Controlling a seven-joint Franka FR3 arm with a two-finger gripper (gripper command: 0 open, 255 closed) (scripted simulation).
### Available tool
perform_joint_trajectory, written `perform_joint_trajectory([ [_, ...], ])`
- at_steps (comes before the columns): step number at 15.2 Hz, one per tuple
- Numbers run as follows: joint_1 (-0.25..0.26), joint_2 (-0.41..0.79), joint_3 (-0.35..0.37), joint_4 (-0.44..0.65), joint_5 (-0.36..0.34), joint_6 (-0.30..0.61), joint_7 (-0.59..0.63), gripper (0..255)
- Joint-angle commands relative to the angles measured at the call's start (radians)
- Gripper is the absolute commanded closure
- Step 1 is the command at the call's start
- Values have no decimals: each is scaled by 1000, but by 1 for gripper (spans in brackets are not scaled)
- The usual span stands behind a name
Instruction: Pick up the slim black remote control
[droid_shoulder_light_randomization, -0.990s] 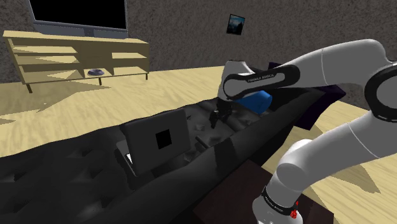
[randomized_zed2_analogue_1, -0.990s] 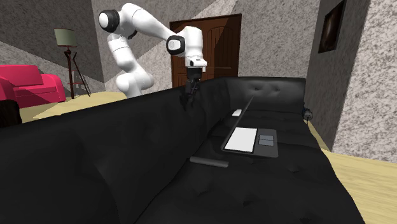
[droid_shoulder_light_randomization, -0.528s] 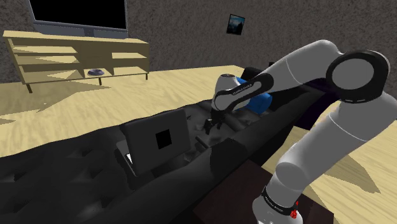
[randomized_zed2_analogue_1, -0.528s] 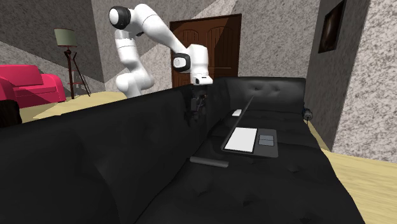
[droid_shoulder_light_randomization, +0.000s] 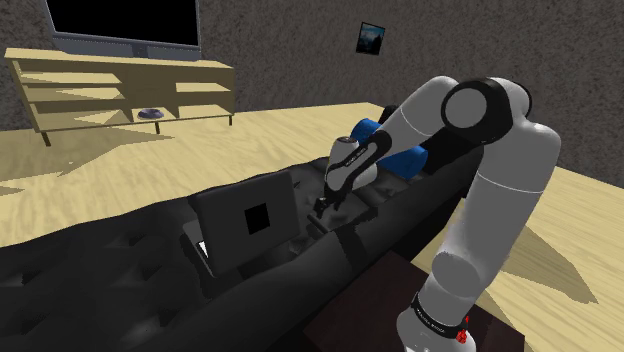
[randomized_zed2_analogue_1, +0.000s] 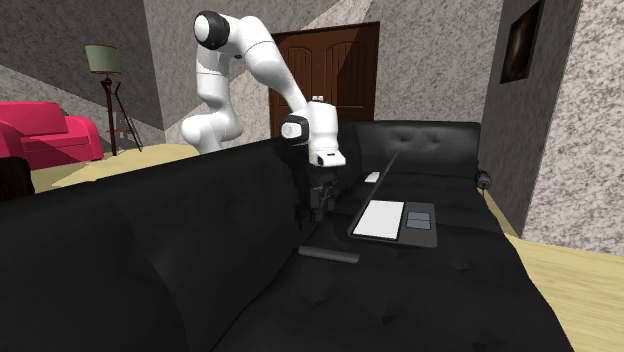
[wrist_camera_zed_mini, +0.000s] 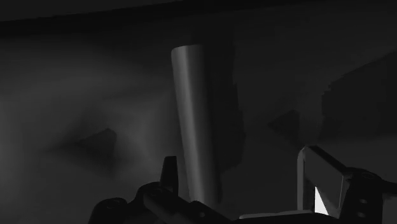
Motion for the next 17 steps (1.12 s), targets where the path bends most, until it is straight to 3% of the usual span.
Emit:
perform_joint_trajectory([
  [1,-6,84,-7,41,-7,53,4,0],
  [5,-19,248,-21,136,-13,139,6,0],
  [15,-21,363,-21,164,-12,227,11,0],
  [16,-21,363,-21,164,-12,227,11,255],
  [17,-20,362,-21,163,-12,227,11,255],
])
